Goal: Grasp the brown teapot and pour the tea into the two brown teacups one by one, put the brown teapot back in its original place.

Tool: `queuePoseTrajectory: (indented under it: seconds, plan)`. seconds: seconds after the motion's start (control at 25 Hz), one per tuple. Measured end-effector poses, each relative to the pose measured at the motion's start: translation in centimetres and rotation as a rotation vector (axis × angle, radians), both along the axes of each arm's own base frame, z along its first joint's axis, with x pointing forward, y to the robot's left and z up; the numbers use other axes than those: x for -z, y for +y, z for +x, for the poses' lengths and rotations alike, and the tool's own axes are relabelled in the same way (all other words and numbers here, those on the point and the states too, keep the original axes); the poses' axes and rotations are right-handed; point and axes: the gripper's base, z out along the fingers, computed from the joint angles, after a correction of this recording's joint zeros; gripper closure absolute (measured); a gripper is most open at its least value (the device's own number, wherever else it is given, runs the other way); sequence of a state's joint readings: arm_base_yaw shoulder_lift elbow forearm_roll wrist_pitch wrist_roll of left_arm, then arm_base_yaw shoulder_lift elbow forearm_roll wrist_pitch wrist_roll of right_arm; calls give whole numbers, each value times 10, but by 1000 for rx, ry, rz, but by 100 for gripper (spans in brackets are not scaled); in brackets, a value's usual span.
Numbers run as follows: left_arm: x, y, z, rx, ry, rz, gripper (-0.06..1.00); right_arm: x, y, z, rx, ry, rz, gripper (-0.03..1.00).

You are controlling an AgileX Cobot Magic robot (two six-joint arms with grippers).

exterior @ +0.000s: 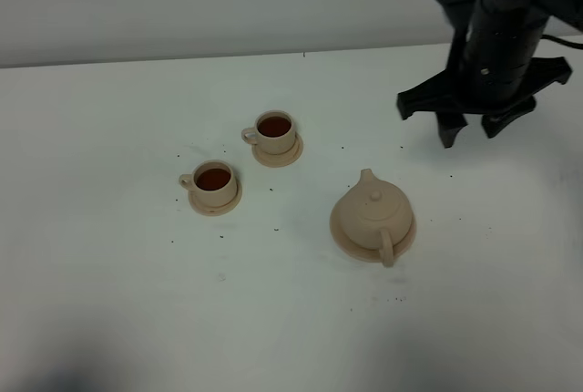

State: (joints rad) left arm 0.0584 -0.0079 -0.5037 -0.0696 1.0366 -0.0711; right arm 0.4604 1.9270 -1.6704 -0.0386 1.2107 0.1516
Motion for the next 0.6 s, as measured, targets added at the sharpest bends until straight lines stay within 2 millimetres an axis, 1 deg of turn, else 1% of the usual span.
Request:
queuePoseTrajectory:
  seconds: [0.12,0.16,0.32,0.4,0.48,0.6]
  plan:
    - [0,0,0,0,0,0,67,-5,-33,12,24,-10,4,50]
    - [0,0,0,0,0,0,67,-9,-48,16,42,-16,11,50]
    - [0,0,0,0,0,0,67,-23,-94,23,65,-45,43,50]
    - [0,0,0,0,0,0,67,-31,-113,21,87,-61,63,50]
    - [0,0,0,0,0,0,67,-39,-135,15,122,-74,79,50]
    - [0,0,0,0,0,0,67,-47,-150,-5,142,-78,83,50]
